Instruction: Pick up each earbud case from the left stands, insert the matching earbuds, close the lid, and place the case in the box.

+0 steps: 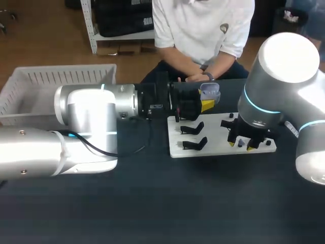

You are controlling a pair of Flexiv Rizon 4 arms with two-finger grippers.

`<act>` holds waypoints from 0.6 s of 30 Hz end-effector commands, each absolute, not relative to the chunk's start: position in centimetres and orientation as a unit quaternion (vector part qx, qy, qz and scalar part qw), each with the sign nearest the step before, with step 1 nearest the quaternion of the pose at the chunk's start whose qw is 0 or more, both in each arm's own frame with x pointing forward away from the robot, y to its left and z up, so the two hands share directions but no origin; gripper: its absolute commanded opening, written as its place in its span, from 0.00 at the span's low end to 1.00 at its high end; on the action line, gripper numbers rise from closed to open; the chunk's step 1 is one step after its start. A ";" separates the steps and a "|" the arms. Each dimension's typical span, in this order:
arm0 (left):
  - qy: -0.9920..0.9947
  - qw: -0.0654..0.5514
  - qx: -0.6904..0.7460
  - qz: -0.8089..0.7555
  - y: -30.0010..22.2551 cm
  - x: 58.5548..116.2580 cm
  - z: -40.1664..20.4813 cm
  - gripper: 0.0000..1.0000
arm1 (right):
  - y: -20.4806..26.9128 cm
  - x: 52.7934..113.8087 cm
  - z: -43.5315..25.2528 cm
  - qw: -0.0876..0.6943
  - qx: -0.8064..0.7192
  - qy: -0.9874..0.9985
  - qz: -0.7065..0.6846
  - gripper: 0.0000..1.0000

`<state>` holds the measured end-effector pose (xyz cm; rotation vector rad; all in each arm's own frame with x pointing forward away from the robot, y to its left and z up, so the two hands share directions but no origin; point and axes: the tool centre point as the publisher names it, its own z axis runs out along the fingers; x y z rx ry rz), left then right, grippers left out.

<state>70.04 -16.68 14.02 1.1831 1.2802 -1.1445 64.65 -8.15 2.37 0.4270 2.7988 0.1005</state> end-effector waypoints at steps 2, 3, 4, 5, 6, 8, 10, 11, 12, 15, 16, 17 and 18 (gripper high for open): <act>0.529 0.508 0.488 -0.473 -16.7 69.9 13.9 0.00 | -8.1 65.0 2.1 0.154 0.154 0.975 0.035 0.40; 0.529 0.508 0.488 -0.473 -16.7 69.9 13.9 0.00 | -8.1 65.0 2.1 0.154 0.154 0.975 0.036 0.38; 0.529 0.508 0.488 -0.473 -16.7 69.9 13.9 0.00 | -8.1 65.0 2.0 0.154 0.154 0.975 0.036 0.38; 0.529 0.508 0.488 -0.473 -16.7 69.9 13.9 0.00 | -8.1 65.1 2.0 0.154 0.154 0.975 0.036 0.35; 0.529 0.508 0.488 -0.473 -16.7 69.9 13.9 0.00 | -8.0 65.1 2.0 0.154 0.153 0.975 0.036 0.34; 0.529 0.508 0.488 -0.473 -16.7 69.9 13.9 0.00 | -8.0 65.1 1.9 0.153 0.152 0.976 0.036 0.32; 0.529 0.508 0.488 -0.473 -16.7 69.9 13.9 0.00 | -7.9 65.0 1.8 0.152 0.153 0.976 0.037 0.30; 0.529 0.508 0.488 -0.473 -16.7 69.9 13.9 0.00 | -7.9 65.0 1.7 0.151 0.153 0.976 0.037 0.30; 0.529 0.508 0.488 -0.473 -16.7 69.9 13.9 0.00 | -7.9 65.0 1.7 0.151 0.153 0.976 0.037 0.30; 0.529 0.508 0.488 -0.473 -16.7 69.9 13.9 0.00 | -7.9 65.0 1.6 0.150 0.154 0.976 0.036 0.29; 0.529 0.508 0.488 -0.473 -16.7 69.9 13.9 0.00 | -7.9 65.0 1.6 0.150 0.154 0.976 0.036 0.28; 0.529 0.508 0.488 -0.473 -16.7 69.9 13.9 0.00 | -7.9 65.0 1.6 0.150 0.155 0.976 0.036 0.27; 0.529 0.508 0.488 -0.473 -16.7 69.9 13.9 0.00 | -7.9 65.1 1.6 0.150 0.155 0.976 0.037 0.27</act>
